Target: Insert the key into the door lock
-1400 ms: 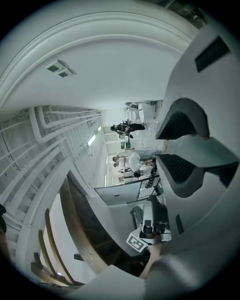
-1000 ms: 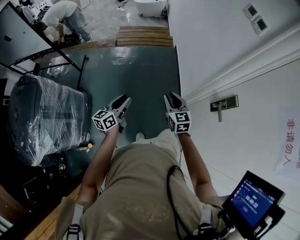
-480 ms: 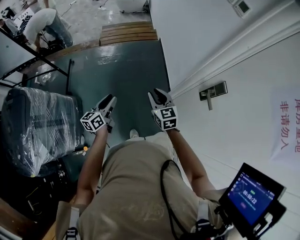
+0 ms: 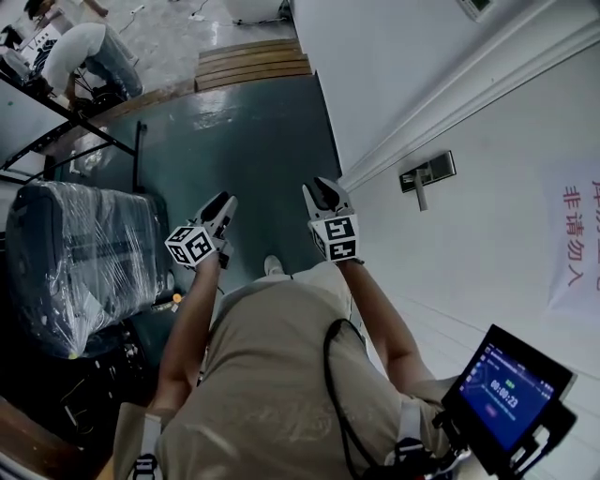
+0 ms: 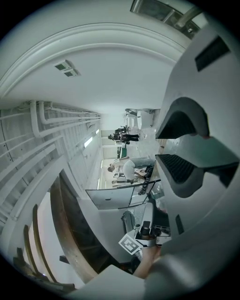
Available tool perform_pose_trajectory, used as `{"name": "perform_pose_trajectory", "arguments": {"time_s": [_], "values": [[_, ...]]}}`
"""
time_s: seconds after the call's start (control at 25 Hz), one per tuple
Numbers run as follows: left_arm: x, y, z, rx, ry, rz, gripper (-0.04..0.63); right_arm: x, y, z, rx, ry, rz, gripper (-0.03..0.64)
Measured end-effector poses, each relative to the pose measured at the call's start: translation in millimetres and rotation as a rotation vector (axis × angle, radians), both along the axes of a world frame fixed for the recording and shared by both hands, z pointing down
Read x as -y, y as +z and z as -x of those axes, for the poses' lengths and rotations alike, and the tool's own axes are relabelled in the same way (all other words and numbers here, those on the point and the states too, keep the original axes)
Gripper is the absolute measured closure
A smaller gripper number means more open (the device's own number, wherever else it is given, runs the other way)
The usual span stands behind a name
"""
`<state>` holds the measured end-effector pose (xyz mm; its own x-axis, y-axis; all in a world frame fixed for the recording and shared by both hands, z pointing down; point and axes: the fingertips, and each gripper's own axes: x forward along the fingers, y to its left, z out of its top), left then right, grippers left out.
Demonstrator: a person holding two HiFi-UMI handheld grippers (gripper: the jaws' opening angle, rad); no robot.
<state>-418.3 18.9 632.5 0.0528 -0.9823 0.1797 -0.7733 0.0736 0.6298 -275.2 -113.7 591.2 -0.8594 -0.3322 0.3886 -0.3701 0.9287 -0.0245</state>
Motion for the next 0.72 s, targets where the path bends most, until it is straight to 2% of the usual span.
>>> {"name": "perform_pose_trajectory", "arguments": {"time_s": [0.32, 0.56, 0.72], "values": [[-2.8, 4.6, -2.9, -0.030, 0.004, 0.002, 0.448, 2.5, -1.7, -4.2, 0.006, 0.009, -0.015, 0.529], [-6.3, -9.8, 5.0, 0.024, -0.035, -0.024, 0.449, 4.8, -8.7, -1.8, 0.019, 0.006, -0.024, 0.529], [-5.8, -13.2, 12.7, 0.027, -0.049, -0.031, 0.449, 5.0, -10.8, 2.2, 0.023, -0.001, -0.026, 0.529]]}}
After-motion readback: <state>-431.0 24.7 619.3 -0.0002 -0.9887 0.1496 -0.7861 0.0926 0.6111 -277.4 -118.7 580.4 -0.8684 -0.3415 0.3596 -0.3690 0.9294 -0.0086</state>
